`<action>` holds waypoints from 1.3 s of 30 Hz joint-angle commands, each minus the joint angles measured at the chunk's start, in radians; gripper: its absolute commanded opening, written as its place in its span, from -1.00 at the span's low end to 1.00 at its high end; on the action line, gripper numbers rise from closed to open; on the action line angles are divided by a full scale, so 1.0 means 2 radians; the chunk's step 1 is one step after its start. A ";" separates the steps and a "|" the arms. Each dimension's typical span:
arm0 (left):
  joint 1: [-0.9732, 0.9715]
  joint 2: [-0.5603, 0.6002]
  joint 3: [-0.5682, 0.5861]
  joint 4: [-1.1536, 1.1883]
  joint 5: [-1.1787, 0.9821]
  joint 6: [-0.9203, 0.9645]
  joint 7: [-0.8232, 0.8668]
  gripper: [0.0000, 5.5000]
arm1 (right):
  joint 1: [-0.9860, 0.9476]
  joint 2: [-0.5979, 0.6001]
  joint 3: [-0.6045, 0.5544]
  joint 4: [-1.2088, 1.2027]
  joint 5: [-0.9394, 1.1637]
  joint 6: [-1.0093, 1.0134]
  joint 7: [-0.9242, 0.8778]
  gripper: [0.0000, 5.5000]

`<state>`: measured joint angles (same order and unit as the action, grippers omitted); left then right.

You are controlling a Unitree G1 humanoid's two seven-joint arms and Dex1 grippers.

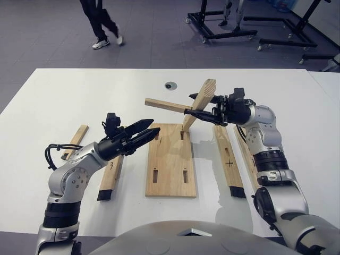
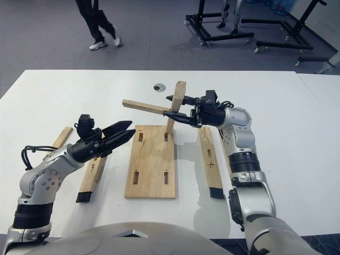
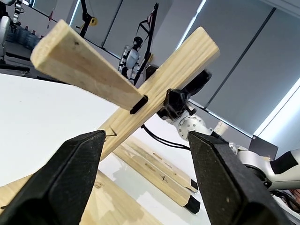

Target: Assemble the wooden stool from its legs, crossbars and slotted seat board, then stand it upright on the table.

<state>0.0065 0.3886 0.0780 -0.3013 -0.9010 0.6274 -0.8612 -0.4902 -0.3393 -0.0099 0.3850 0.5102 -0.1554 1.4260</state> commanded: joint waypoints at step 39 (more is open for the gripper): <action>0.009 -0.003 -0.001 -0.027 -0.008 0.005 0.015 0.16 | 0.017 -0.067 0.029 -0.068 0.034 0.229 -0.019 -0.12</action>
<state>0.0202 0.3839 0.0835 -0.3311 -0.9282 0.6399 -0.8458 -0.4495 -0.4547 0.0476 0.2580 0.5782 0.2463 1.3962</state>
